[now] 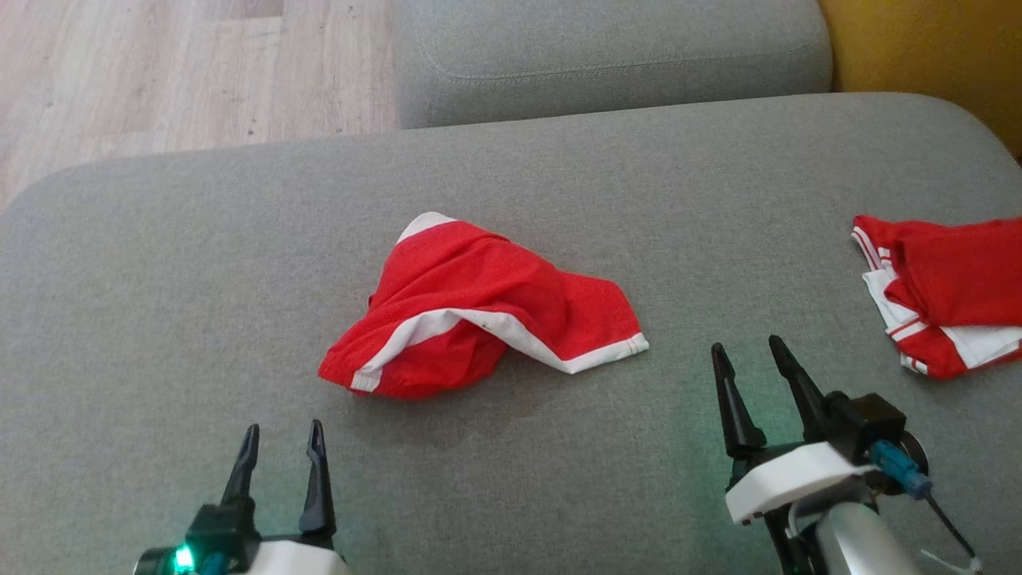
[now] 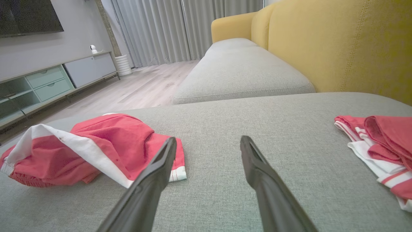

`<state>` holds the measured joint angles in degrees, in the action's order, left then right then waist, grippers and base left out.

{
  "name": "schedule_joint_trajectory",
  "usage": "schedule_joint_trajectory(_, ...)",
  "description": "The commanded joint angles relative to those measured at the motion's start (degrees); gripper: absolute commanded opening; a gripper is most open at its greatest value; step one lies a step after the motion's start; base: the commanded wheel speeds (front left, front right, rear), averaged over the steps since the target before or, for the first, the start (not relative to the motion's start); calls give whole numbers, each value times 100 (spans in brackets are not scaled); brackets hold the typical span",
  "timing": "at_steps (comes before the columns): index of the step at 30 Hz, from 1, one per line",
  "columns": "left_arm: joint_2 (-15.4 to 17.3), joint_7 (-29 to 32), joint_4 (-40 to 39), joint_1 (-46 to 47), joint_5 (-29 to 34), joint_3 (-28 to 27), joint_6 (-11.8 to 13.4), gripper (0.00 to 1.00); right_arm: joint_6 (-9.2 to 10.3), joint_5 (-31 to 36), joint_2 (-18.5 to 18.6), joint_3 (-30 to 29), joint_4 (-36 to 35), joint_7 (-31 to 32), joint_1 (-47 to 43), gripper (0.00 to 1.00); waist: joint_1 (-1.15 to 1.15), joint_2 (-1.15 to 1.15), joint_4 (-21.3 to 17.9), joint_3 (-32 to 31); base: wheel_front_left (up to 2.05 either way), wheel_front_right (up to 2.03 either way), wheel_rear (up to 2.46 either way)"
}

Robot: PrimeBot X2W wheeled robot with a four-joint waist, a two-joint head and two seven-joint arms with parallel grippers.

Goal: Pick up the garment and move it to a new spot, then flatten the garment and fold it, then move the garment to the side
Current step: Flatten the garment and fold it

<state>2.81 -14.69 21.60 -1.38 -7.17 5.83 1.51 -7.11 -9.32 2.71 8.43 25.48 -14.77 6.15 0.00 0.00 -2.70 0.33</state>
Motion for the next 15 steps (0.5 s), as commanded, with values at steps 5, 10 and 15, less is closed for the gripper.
schedule_joint_trajectory(5,8,-31,-146,320,-833,80,-466,100,-37,-4,17,129,-141,-23,123,100,0,0,-80,99,0,0,0)
schedule_joint_trajectory(10,8,-31,95,534,-1793,306,-756,100,-37,-14,17,125,-150,-23,167,100,0,0,-171,316,0,0,0)
schedule_joint_trajectory(15,8,-31,369,844,-2613,501,-879,100,-37,21,17,83,-172,-23,245,100,0,0,-235,568,0,0,0)
